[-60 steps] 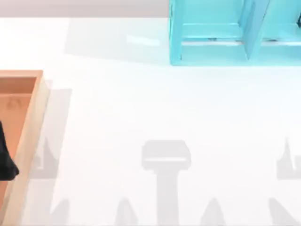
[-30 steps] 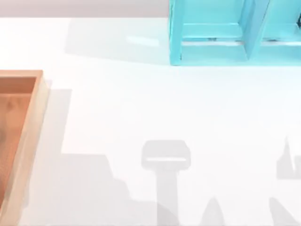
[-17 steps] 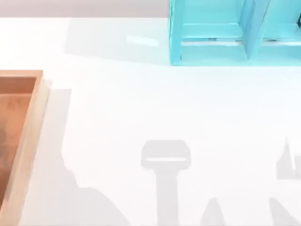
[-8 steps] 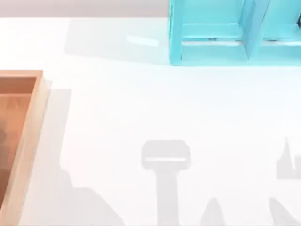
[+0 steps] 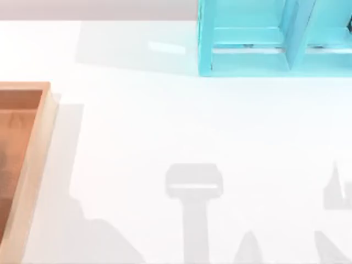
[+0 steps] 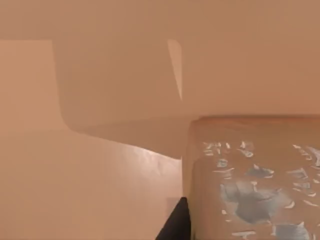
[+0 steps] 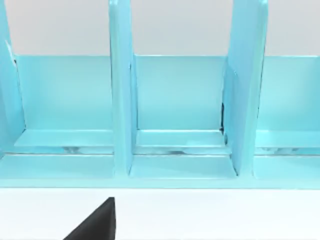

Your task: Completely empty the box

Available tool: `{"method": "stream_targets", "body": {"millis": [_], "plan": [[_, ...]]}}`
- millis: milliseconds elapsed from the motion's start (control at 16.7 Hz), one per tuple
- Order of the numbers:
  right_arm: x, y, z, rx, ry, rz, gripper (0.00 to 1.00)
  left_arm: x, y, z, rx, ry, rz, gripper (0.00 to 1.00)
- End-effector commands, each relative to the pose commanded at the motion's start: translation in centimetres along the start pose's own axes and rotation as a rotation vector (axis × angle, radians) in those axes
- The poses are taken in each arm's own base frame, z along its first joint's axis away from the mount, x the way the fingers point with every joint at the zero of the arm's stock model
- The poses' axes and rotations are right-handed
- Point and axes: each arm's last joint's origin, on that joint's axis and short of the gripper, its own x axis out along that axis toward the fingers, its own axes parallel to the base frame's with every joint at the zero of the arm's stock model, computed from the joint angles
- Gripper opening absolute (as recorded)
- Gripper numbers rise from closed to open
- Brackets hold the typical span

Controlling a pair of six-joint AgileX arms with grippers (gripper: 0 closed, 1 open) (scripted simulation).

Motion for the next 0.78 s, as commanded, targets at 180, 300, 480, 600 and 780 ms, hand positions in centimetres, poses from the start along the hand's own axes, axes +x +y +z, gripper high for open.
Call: {"method": "stream_targets", "body": {"millis": [180,300,480,600,780], "plan": [[0.00,0.00,0.00,0.000,0.000,0.000,1.00,0.00,0.00,0.00,0.000,0.000,0.000,0.00],[0.00,0.00,0.00,0.000,0.000,0.000,1.00,0.00,0.00,0.00,0.000,0.000,0.000,0.00],[0.00,0.00,0.00,0.000,0.000,0.000,1.00,0.00,0.00,0.00,0.000,0.000,0.000,0.00],[0.00,0.00,0.00,0.000,0.000,0.000,1.00,0.00,0.00,0.00,0.000,0.000,0.000,0.00],[0.00,0.00,0.00,0.000,0.000,0.000,1.00,-0.43,0.04,0.15,0.002,-0.003,0.001,0.00]]}}
